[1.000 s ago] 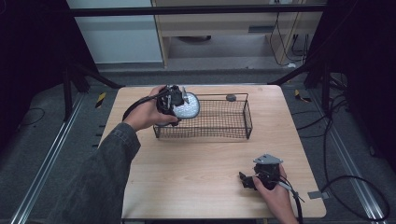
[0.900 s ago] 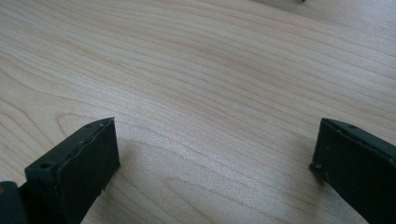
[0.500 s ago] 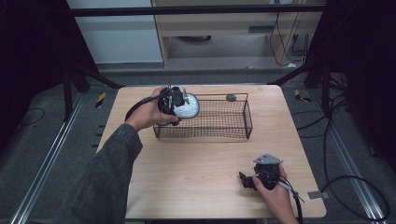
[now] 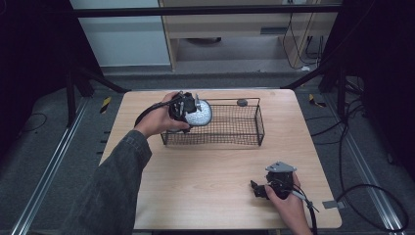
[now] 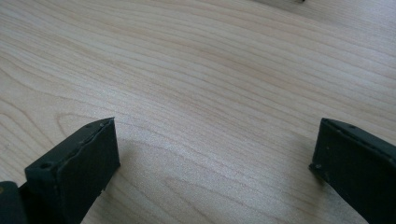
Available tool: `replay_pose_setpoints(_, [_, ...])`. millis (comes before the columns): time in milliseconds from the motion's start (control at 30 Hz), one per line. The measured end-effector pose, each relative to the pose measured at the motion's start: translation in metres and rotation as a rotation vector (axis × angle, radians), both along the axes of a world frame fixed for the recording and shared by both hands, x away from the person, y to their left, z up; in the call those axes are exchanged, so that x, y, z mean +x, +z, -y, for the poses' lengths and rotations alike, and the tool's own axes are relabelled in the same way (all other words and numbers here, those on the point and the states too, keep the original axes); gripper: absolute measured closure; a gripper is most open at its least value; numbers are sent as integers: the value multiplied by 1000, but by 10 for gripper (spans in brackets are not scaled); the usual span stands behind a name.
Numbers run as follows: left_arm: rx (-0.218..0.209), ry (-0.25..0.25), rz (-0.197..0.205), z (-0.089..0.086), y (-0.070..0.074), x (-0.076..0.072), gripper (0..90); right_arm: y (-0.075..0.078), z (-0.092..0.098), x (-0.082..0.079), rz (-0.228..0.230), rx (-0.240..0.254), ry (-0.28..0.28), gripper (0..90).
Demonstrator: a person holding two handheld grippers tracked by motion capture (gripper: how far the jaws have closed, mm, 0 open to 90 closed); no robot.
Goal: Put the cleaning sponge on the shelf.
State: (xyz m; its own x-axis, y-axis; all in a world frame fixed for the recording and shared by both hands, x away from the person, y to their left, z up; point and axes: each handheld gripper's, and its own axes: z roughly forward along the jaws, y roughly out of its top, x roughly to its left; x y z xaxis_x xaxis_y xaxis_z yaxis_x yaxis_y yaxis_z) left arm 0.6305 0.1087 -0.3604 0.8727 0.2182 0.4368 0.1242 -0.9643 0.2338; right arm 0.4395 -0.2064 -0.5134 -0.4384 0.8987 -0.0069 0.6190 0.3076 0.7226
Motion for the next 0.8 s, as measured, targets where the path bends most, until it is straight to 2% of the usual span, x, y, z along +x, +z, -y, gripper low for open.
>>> replay_pose_setpoints(100, [5,-2,3,1,-2,1,117,0,0,0,0,0,0,7])
replay_pose_setpoints(167, [-9,6,-5,1,-3,2,116,0,0,0,0,0,0,7])
replay_pose_setpoints(333, [-15,7,5,2,-2,6,115,0,0,0,0,0,0,7])
replay_pose_setpoints(500, [-15,9,1,2,-4,9,114,0,0,0,0,0,0,7])
replay_pose_setpoints(567, [-4,1,13,3,-5,12,113,0,0,0,0,0,0,7])
replay_pose_setpoints(633, [-8,6,3,4,-7,12,113,0,0,0,2,-1,1,7])
replay_pose_setpoints(667, [8,-10,26,5,-7,14,113,0,0,0,2,0,1,7])
replay_pose_setpoints(700, [3,-11,27,5,-8,15,113,0,0,0,2,-1,1,7])
replay_pose_setpoints(800, [-2,-15,13,6,-10,17,110,0,0,0,2,-1,1,7])
